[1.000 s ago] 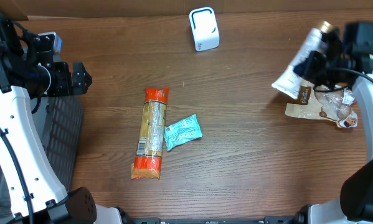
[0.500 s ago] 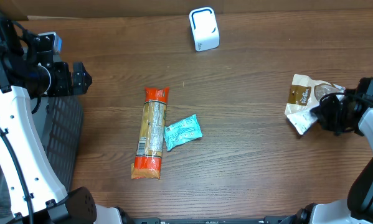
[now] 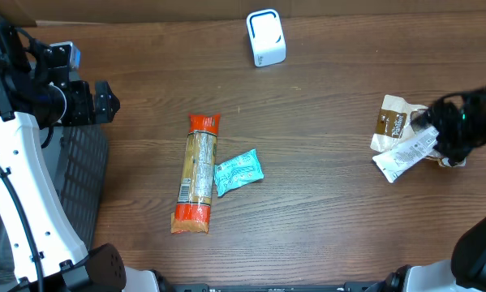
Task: Scan the item barcode
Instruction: 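Reach the right gripper to the teal packet, then grasp the teal packet with the right gripper and lift it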
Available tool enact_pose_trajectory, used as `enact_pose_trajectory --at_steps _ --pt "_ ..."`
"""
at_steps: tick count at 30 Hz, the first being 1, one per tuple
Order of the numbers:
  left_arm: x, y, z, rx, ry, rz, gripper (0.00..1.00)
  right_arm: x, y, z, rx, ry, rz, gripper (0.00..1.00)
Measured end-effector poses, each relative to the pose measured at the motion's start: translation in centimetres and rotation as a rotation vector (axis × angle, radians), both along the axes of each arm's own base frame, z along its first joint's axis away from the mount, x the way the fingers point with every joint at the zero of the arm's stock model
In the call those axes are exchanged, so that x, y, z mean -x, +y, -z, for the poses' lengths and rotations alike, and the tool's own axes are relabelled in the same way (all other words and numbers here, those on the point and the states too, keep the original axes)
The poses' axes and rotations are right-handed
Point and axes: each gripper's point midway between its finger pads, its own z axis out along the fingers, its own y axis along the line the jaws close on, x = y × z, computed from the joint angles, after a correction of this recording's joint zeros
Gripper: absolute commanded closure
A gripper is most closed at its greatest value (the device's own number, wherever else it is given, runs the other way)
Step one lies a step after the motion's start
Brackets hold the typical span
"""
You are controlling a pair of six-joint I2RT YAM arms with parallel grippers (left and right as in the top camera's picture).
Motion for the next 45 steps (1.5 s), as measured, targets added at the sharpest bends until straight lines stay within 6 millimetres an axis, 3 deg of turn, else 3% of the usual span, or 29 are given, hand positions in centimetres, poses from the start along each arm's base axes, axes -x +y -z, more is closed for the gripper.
enact_pose_trajectory --at_steps 1,4,12,17,22,27,34,45 --pt "0.0 0.0 0.0 0.0 0.001 0.0 0.01 -0.4 0.4 -0.7 0.001 -0.016 -0.015 0.0" --pt "0.0 0.0 0.0 0.0 0.0 0.0 0.0 -2.5 4.6 -3.3 -0.026 -0.143 -0.193 0.0" --pt "0.0 0.0 0.0 0.0 0.0 0.0 0.01 -4.0 19.5 -4.9 -0.126 -0.356 -0.696 0.03" --pt "0.0 0.0 0.0 0.0 0.001 0.0 0.0 -3.1 27.1 -1.2 -0.18 -0.318 -0.896 0.06" --pt "0.0 0.0 0.0 0.0 0.001 0.0 0.0 -1.7 31.8 3.3 -0.211 -0.242 -1.014 0.08" --pt "0.0 0.0 0.0 0.0 0.0 0.0 0.01 -0.5 34.0 6.5 -0.232 -0.181 -1.067 0.15" --pt "0.0 0.0 0.0 0.0 0.0 0.0 0.0 0.6 35.4 10.2 -0.338 -0.098 -1.08 0.2" --pt "0.0 0.0 0.0 0.0 0.001 0.0 0.01 2.0 36.9 11.6 -0.428 -0.08 -1.063 0.29"
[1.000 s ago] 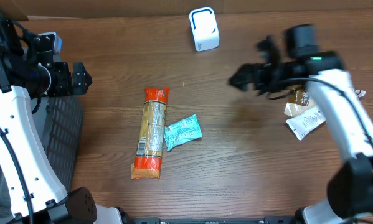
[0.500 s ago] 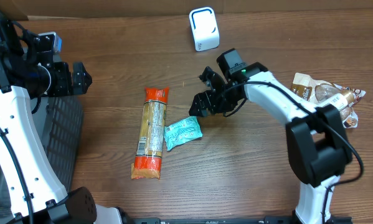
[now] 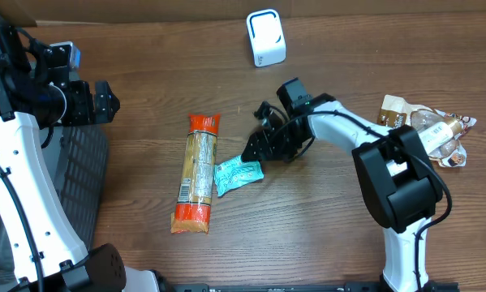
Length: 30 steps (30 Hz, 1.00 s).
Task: Scan the item barcode
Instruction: 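Grasp the teal packet with the right gripper and lift it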
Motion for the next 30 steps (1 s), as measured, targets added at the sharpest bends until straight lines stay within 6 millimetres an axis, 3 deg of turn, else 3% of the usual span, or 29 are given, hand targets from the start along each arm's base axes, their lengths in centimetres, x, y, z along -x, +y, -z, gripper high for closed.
enact_pose_trajectory --at_steps 3,7,15,25,30 --pt "0.0 0.0 0.0 0.0 0.0 0.0 0.01 0.8 1.0 0.2 -0.032 0.022 0.003 0.33" --pt "0.0 0.0 0.0 0.0 0.0 0.0 0.01 1.7 2.1 0.5 -0.067 0.04 0.014 0.45" --pt "0.0 0.0 0.0 0.0 0.0 0.0 0.0 2.9 2.2 1.7 -0.034 0.112 0.067 0.94" --pt "0.0 0.0 0.0 0.0 0.0 0.0 0.0 2.7 1.8 1.4 -0.051 0.137 0.081 0.96" --pt "0.0 0.0 0.0 0.0 0.0 0.0 0.01 0.2 -1.0 -0.3 -0.095 0.076 0.115 0.96"
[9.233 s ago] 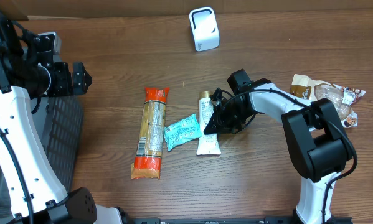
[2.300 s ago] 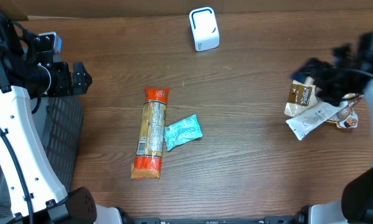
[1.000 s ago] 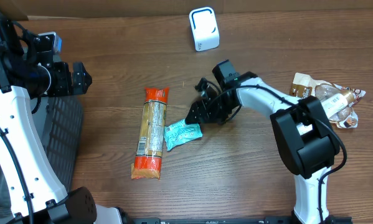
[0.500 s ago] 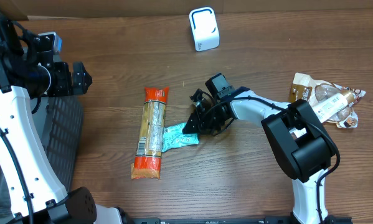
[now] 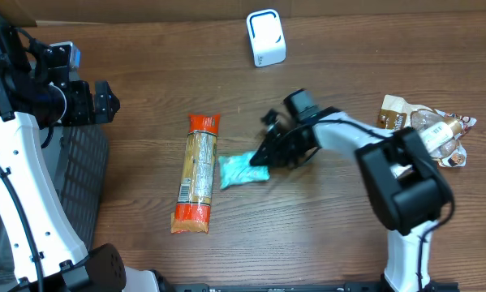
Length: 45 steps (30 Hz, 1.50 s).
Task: Scan the item barcode
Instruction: 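Grasp the teal packet with the right gripper and lift it, then carry the teal packet up to the white scanner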
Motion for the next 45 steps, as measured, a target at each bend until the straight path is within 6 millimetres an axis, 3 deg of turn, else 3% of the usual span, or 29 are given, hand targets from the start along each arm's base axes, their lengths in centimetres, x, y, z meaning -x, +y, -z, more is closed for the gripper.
enact_pose_trajectory --at_steps 3,6,11,14,17,24,33,35,39,45 --pt "0.0 0.0 0.0 0.0 0.0 0.0 0.01 -2.2 -2.2 -4.1 -0.04 -0.135 0.027 0.96" --pt "0.0 0.0 0.0 0.0 0.0 0.0 0.0 -3.7 -4.2 -10.4 -0.081 -0.35 0.038 0.96" --pt "0.0 0.0 0.0 0.0 0.0 0.0 0.0 -3.4 -6.2 -18.1 -0.091 -0.619 0.033 0.96" --pt "0.0 0.0 0.0 0.0 0.0 0.0 0.01 -2.7 -6.7 -20.6 -0.095 -0.721 0.016 0.96" --pt "0.0 0.0 0.0 0.0 0.0 0.0 0.01 -2.2 -6.9 -21.7 -0.092 -0.767 0.003 0.96" --pt "0.0 0.0 0.0 0.0 0.0 0.0 0.0 -2.1 -7.2 -21.3 -0.069 -0.759 0.005 0.96" --pt "0.0 0.0 0.0 0.0 0.0 0.0 0.01 -4.3 -9.9 -19.2 0.222 -0.711 0.169 0.96" --pt "0.0 0.0 0.0 0.0 0.0 0.0 0.0 -5.4 -10.2 -20.2 0.301 -0.776 0.202 0.96" --pt "0.0 0.0 0.0 0.0 0.0 0.0 0.0 -8.9 -9.8 -24.2 0.453 -1.029 0.315 0.96" --pt "0.0 0.0 0.0 0.0 0.0 0.0 0.01 -11.1 -9.0 -27.8 0.656 -1.333 0.33 0.96"
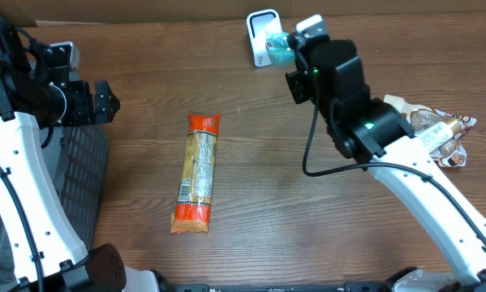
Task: Scan the item barcode
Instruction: 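Carry the teal packet up to the white scanner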
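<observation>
A small teal packet (277,44) hangs right in front of the white barcode scanner (260,31) at the back of the table, and my right gripper (289,42) is shut on it. The right arm is raised high toward the camera and hides most of the fingers. Far to the left, over the table's edge, my left gripper (107,100) stands open and holds nothing.
A long orange and yellow packet (198,173) lies in the middle of the table. A heap of scanned-looking brown and white packets (431,130) sits at the right edge. A black mesh basket (82,174) stands below the left arm.
My right gripper was low on the table, shut on the teal packet beside the orange one. Now it holds that packet up at the scanner. The left arm has not moved.
My right gripper was first at the heap of packets on the right. Then it was at the teal packet in the middle, then shut on it with the packet shifted. Now the packet is off the table, at the scanner.
</observation>
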Available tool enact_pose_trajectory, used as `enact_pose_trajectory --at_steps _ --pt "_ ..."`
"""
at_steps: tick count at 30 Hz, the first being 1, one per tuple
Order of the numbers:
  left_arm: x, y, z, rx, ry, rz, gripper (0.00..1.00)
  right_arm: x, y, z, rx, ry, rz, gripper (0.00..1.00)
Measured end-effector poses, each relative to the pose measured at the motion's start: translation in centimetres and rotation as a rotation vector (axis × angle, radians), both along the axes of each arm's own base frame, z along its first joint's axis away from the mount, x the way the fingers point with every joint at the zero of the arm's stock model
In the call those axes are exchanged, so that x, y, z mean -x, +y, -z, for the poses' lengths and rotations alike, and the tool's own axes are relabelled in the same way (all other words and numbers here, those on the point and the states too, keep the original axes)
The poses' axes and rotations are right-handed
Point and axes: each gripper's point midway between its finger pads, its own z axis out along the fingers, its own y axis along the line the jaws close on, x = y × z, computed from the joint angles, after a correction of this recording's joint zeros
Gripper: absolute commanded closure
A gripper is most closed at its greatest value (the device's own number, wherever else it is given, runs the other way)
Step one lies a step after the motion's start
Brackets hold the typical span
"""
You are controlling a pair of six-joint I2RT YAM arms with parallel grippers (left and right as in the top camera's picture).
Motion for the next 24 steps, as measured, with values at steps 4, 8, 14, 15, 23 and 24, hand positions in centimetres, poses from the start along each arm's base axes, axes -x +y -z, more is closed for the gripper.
enact_pose_trajectory --at_steps 4,8,14,15,23,24 --pt "0.0 0.0 0.0 0.0 0.0 0.0 0.0 -3.1 -0.1 -1.5 0.166 -0.172 0.03 0.96" --pt "0.0 0.0 0.0 -0.001 -0.001 0.0 0.0 -6.8 0.0 -2.8 0.328 -0.364 0.099 0.96" --pt "0.0 0.0 0.0 0.0 0.001 0.0 0.0 -10.9 1.3 -1.7 0.577 -0.579 0.153 0.96" --pt "0.0 0.0 0.0 0.0 0.0 0.0 0.01 -11.4 1.6 -0.7 0.623 -0.593 0.148 0.96" --pt "0.0 0.0 0.0 0.0 0.001 0.0 0.0 -14.3 3.6 11.7 0.916 -0.482 0.003 0.96" --pt "0.0 0.0 0.0 0.0 0.001 0.0 0.0 -14.5 3.6 12.9 0.934 -0.47 -0.01 0.96"
